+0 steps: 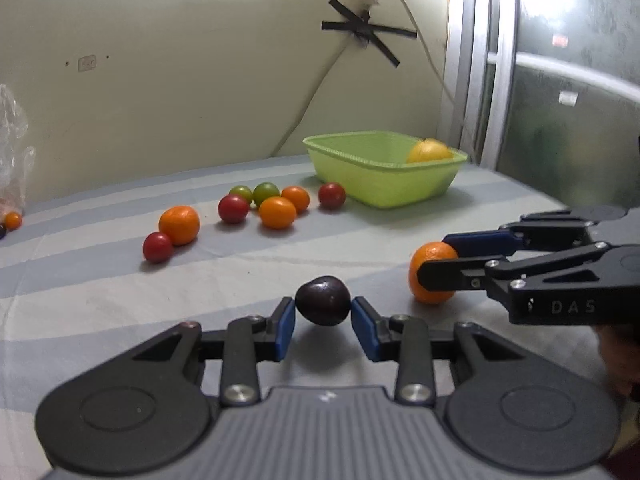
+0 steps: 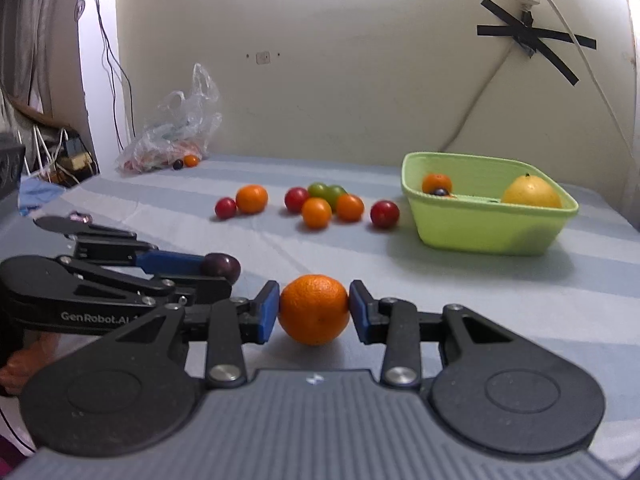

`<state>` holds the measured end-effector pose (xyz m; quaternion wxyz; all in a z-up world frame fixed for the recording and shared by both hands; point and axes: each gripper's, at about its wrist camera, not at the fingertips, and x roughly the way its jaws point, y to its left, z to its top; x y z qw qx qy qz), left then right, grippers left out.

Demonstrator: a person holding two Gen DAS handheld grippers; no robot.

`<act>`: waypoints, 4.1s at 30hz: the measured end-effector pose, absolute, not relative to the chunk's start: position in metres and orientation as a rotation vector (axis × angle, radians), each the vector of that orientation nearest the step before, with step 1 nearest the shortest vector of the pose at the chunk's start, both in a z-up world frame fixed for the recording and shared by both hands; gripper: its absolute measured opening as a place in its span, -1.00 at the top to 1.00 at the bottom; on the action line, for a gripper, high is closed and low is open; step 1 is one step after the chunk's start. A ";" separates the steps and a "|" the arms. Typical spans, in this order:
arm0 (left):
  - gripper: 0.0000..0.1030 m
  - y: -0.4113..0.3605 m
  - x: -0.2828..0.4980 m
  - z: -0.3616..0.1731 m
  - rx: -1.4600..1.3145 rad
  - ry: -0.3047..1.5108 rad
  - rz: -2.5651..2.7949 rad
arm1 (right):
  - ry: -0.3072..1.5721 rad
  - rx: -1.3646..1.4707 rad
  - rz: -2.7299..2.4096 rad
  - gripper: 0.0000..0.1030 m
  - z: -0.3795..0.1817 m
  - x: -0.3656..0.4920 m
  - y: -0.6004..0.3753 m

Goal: Organize fruits
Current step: 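Grasp a mandarin orange with the right gripper while the left gripper grasps a dark plum, then hold the mandarin in the right gripper while the left gripper holds the plum, then lower the mandarin with the right gripper into the basin while the left gripper releases the plum there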

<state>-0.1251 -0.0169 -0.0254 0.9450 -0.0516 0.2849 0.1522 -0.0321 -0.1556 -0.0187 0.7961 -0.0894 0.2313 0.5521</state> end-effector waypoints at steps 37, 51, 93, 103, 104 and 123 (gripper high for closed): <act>-0.21 -0.010 -0.119 -0.031 -0.104 0.630 0.461 | 0.552 -0.165 1.155 -0.09 -0.035 -0.025 -0.157; -0.32 -0.009 -0.119 -0.031 -0.108 0.632 0.475 | 0.539 -0.139 1.156 -0.09 -0.034 -0.024 -0.161; 0.38 -0.019 -0.118 -0.024 -0.165 0.620 0.307 | 0.477 -0.164 1.162 0.16 -0.030 -0.036 -0.193; 0.38 0.006 0.001 0.032 -0.228 0.540 0.189 | 0.311 -0.069 1.013 0.15 0.005 0.052 -0.173; 0.38 0.008 0.013 0.034 -0.238 0.545 0.183 | 0.308 -0.074 1.004 0.15 0.005 0.059 -0.168; -0.02 0.078 -0.033 0.052 -0.298 0.461 0.419 | 0.249 0.055 0.952 0.22 -0.006 0.082 -0.178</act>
